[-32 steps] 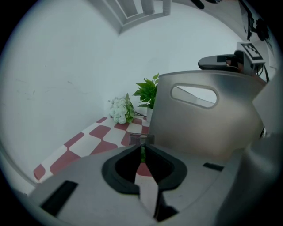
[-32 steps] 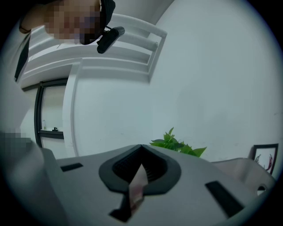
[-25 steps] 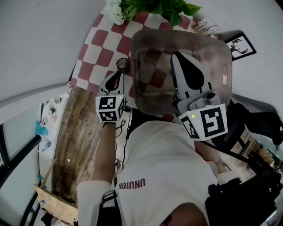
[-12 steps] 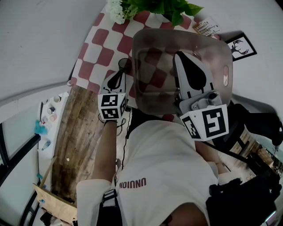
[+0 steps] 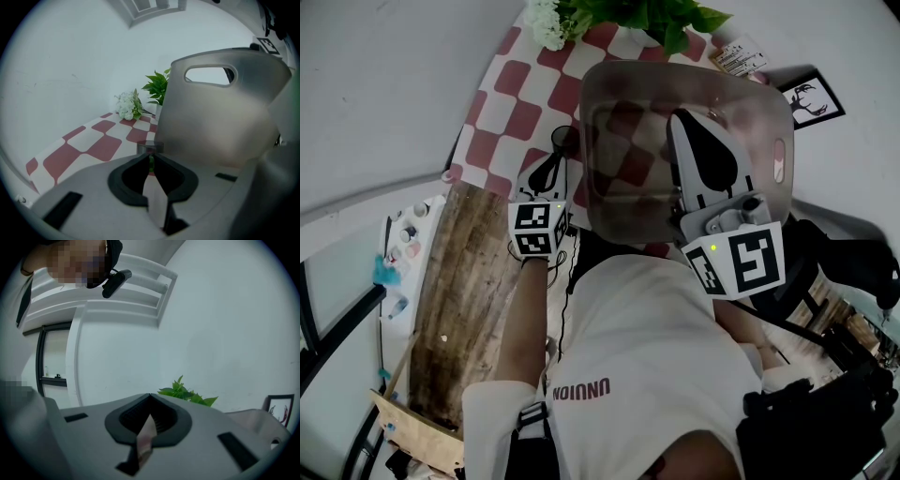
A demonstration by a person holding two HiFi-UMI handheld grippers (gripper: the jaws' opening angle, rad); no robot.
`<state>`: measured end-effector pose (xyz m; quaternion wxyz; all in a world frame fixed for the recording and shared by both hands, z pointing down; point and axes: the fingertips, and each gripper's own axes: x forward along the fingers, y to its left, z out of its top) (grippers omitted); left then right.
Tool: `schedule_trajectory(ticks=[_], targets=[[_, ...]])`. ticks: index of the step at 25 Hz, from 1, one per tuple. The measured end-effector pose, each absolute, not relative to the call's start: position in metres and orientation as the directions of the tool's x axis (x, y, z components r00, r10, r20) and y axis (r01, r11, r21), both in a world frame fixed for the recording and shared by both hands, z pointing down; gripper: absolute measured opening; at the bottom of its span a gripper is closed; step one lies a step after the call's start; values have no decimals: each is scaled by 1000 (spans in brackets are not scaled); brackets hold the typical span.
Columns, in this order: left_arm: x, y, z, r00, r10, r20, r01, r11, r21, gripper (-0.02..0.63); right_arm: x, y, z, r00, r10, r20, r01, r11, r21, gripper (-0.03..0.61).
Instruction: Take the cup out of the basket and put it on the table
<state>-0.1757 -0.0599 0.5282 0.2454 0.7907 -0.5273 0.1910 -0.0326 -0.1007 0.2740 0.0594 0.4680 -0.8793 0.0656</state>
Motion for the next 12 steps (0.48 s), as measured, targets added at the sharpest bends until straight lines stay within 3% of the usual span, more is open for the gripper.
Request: schedule_trajectory(ticks=[12], targets=[[-176, -49, 537, 376, -728, 574, -925, -335, 180, 46, -33, -100, 274, -557, -814, 164, -830, 555, -59, 17]])
